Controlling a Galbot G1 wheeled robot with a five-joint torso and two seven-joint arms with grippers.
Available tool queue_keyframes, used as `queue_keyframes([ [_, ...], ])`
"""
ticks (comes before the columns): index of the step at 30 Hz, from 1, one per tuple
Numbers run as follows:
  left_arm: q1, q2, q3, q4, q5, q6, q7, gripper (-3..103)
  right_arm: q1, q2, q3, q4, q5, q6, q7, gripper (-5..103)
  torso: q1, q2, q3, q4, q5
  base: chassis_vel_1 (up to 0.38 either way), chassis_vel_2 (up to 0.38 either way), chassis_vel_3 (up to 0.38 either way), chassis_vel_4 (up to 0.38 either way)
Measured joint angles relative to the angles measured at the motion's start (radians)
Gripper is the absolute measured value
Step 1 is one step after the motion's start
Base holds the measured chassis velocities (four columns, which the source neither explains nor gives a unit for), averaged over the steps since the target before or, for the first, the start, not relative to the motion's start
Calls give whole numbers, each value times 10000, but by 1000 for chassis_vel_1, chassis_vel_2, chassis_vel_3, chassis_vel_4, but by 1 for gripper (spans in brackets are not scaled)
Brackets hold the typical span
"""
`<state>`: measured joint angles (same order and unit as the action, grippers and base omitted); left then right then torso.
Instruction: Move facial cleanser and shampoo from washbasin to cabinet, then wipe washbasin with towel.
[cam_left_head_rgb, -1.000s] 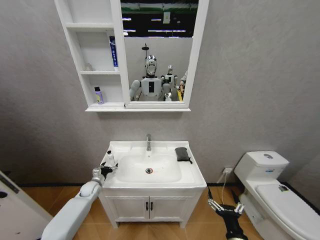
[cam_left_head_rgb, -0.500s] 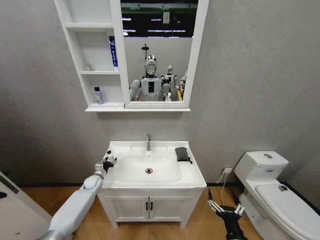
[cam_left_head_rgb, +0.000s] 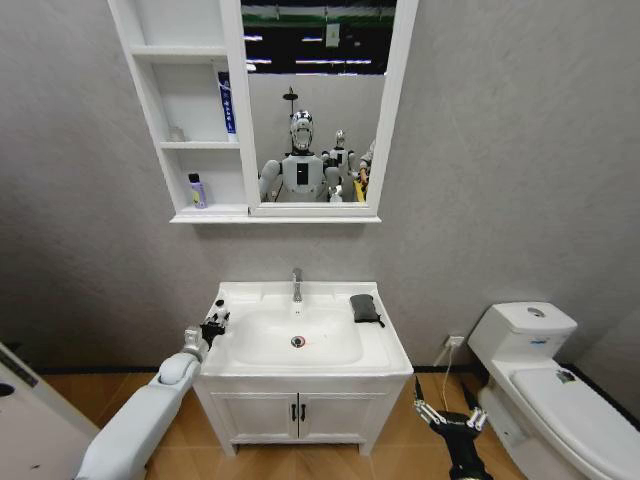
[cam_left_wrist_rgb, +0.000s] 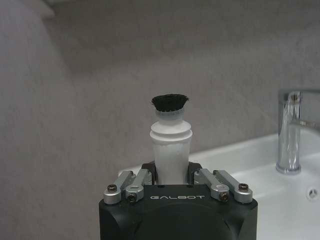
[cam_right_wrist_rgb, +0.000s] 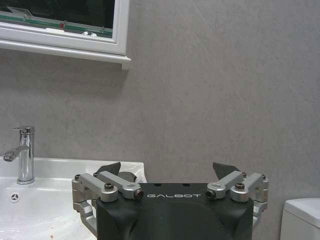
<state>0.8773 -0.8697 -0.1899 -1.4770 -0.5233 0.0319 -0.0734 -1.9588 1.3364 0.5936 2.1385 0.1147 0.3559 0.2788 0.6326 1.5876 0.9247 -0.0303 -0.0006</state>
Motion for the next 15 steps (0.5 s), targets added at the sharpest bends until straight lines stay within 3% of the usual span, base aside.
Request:
queue_keyframes([
  [2,5,845,-158,-1346,-219,809,-842,31,53,-3,-25,-1,-9,0,5,100,-1,0,0,0,0,0,0,0,0],
  [3,5,845,-158,-1346,-219,809,-842,31,53,-3,-25,-1,-9,0,5,100,-1,0,0,0,0,0,0,0,0],
  [5,-409,1752,-285,-2772,-1291,1737,-1639,31,91,0,-54,-3,-17,-2,6,100,0,0,0,2,5,0,0,0,0],
  [6,-409,1752,-285,-2772,-1291,1737,-1639,31,91,0,-54,-3,-17,-2,6,100,0,0,0,2,5,0,0,0,0],
  [8,-1166,2457,-317,-3788,-2546,2576,-2112,31,140,-5,-31,-10,2,-2,11,100,-1,0,0,2,-3,0,0,0,0],
  [10,-2314,3058,-154,-4492,-4212,3837,-2552,31,196,-31,26,-15,55,-7,25,100,-1,0,-1,-1,6,0,0,0,0],
  [11,-2314,3058,-154,-4492,-4212,3837,-2552,31,196,-31,26,-15,55,-7,25,100,-1,0,-1,-1,6,0,0,0,0],
  [13,-4007,3306,305,-4581,-5751,5136,-2800,31,270,-61,48,-46,88,-12,38,100,-1,0,1,1,-10,0,0,0,0],
  [14,-4007,3306,305,-4581,-5751,5136,-2800,31,270,-61,48,-46,88,-12,38,100,-1,0,1,1,-10,0,0,0,0],
  [15,-5033,3312,675,-4381,-6410,5631,-2956,31,322,-68,50,-48,110,-26,48,100,-1,0,-1,0,2,0,0,0,0],
])
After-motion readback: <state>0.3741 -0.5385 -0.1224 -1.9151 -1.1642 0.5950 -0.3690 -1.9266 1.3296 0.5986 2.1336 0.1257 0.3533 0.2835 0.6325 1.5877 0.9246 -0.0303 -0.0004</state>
